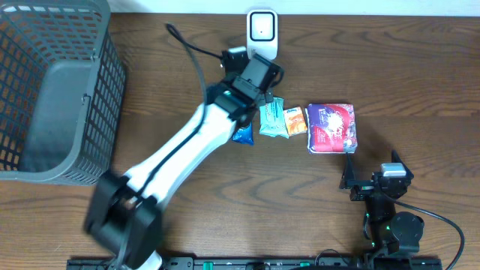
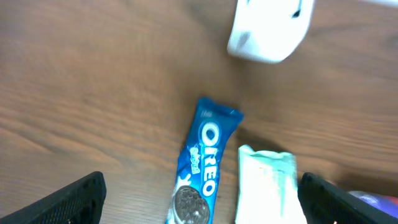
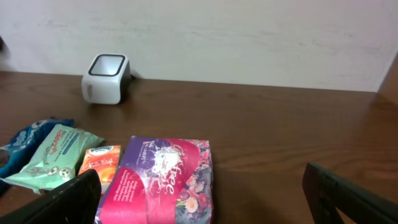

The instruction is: Scan the item barcode

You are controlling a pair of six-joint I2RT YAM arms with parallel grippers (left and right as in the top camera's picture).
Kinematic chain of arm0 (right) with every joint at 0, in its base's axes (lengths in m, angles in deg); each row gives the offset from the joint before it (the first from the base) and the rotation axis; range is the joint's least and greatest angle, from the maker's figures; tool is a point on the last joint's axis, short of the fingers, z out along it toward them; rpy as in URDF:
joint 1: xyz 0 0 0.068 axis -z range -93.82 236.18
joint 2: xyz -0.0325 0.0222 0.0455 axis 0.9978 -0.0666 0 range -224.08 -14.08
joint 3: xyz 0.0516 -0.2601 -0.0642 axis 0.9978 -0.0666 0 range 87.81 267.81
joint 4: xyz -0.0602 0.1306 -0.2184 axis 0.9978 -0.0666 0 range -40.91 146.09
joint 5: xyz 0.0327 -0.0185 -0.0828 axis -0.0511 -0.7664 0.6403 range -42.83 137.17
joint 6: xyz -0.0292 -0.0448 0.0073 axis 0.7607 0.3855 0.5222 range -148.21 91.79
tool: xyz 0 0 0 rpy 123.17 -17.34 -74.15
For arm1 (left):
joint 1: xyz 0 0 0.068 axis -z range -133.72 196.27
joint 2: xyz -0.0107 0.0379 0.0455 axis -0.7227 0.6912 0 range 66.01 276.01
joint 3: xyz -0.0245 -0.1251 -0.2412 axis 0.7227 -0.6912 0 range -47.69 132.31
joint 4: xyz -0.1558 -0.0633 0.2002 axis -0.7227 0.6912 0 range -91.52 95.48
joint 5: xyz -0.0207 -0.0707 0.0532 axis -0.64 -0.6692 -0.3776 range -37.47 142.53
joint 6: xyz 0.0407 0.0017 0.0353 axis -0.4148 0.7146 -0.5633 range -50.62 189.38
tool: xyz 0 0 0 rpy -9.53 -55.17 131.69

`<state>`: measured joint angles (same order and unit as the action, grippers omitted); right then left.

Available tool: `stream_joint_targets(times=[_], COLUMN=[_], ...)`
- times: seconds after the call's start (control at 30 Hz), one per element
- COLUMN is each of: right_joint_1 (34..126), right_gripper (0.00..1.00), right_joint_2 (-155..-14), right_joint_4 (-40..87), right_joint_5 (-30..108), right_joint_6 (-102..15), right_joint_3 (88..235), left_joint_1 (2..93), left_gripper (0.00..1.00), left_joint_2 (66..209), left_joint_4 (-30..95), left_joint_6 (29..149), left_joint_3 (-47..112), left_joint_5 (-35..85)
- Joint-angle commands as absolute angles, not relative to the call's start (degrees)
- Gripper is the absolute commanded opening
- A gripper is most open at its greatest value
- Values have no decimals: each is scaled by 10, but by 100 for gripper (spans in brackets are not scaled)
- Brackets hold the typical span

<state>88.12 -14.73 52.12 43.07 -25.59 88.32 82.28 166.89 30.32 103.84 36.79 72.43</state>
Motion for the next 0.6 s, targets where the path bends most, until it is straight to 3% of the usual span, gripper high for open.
stream_joint_targets(times=[0.0, 0.2, 0.57], right_joint_1=[876, 876, 876], right_gripper=[99, 99, 99], right_joint_2=[-145, -145, -145], right_joint_4=[520, 520, 520], right_joint_5=[430, 430, 430], right_joint_6=[-249, -249, -249], right_joint_3=[882, 882, 882], left_joint_1=[817, 779, 648], left_gripper=[99, 98, 98], left_joint_2=[1592, 1541, 1541], left_joint_4=[328, 465, 601], left_joint_6=[918, 822, 954], left_joint_3=[388, 388, 388], left_joint_5=[745, 747, 709])
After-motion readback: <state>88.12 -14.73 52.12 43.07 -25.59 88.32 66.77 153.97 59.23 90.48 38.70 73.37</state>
